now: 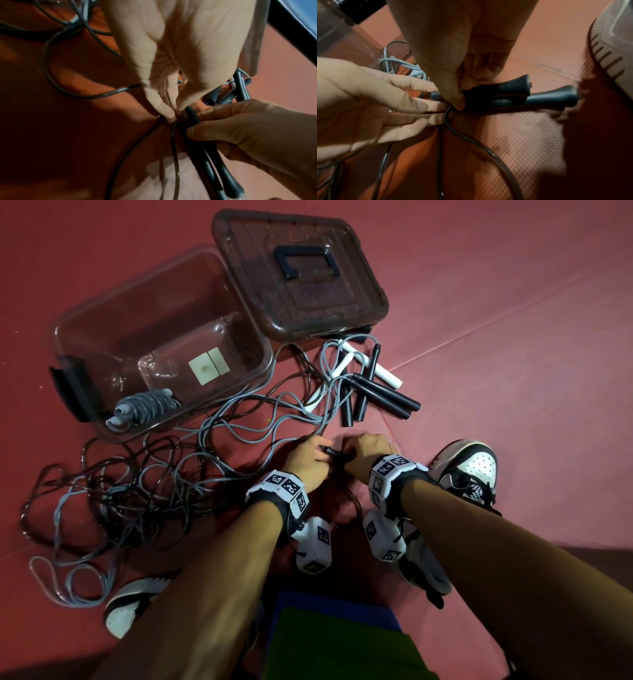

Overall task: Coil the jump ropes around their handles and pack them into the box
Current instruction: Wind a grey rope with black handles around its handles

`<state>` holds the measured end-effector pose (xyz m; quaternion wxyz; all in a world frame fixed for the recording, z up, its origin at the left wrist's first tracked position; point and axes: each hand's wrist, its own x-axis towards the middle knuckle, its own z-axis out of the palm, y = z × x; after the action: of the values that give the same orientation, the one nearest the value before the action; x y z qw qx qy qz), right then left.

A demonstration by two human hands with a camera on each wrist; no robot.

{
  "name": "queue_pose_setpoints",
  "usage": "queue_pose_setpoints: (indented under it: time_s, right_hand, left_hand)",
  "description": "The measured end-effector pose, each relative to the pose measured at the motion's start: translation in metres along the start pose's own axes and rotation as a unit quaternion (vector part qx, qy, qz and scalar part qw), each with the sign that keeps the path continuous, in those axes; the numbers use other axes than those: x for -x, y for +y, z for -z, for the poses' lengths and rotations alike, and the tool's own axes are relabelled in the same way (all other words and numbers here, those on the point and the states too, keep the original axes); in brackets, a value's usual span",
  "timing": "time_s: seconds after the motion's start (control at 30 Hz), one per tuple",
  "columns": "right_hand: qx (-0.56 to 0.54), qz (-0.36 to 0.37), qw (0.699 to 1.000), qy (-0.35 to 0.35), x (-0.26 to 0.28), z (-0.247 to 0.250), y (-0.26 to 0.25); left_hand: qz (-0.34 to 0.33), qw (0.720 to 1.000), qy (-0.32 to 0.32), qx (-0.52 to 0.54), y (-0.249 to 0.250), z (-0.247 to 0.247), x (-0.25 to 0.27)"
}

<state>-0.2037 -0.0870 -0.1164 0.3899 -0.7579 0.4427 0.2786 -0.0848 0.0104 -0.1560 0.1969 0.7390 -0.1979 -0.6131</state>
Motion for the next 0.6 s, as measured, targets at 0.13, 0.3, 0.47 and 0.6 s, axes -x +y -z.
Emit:
queue_pose_setpoints:
  time_s: [0.13,0.3,0.47,0.6]
  right_hand:
    - [0.016,0.010,1.000,-0.019,-0.001,0.003,-0.003]
    - [-0.040,-0.007,0.999,-0.011,0.004,0.005,-0.009]
    - [-0.062,0.009,0.998,0.003,0.011,0.011,-0.020]
    - [-0.061,0.021,0.998,0.011,0.021,0.016,-0.028]
  left_hand:
    - [-0.001,1.000,0.008,-0.013,0.004,0.004,0.006]
    - [-0.017,1.000,0.000,-0.019,0.011,0.008,0.015]
    - [-0.049,0.999,0.022,-0.008,0.013,0.013,0.025]
    - [-0.058,0.998,0.021,-0.005,0.018,0.024,0.036]
